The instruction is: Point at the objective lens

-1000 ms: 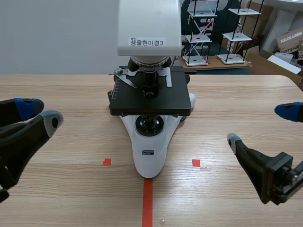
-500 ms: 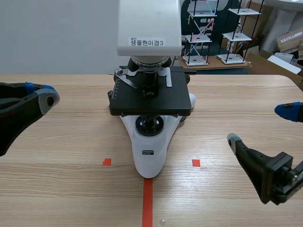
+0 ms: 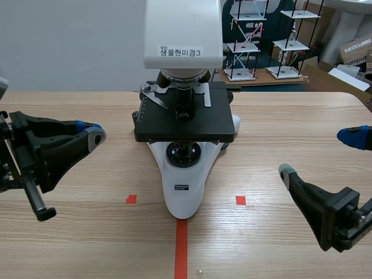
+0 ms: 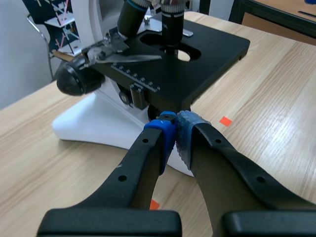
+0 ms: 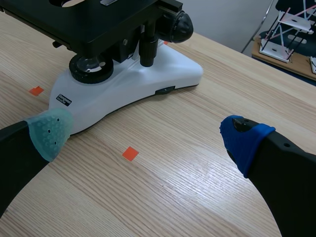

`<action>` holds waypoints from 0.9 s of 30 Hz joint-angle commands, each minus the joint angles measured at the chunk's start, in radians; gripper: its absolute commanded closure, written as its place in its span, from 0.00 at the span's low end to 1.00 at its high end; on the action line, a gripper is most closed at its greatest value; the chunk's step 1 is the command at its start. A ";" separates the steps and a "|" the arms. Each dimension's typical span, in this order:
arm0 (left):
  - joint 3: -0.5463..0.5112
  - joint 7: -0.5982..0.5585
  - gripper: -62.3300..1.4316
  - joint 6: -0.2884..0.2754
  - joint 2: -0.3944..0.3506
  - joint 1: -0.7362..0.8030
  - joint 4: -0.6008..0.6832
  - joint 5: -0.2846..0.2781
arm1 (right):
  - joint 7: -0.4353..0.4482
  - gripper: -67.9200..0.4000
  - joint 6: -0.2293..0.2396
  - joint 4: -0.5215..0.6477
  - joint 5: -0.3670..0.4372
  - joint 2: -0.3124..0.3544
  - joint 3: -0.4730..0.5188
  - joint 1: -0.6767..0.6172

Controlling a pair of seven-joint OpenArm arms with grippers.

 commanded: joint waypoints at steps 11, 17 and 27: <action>0.136 0.069 0.93 0.003 0.060 -0.189 0.008 -0.007 | 0.011 0.02 -0.003 0.018 0.007 0.010 0.002 0.003; 0.182 0.095 0.93 0.023 0.092 -0.245 -0.004 0.003 | 0.011 0.02 -0.003 0.018 0.007 0.010 0.002 0.003; 0.193 0.109 0.93 0.037 0.138 -0.284 -0.055 0.039 | 0.011 0.02 -0.003 0.018 0.007 0.010 0.002 0.003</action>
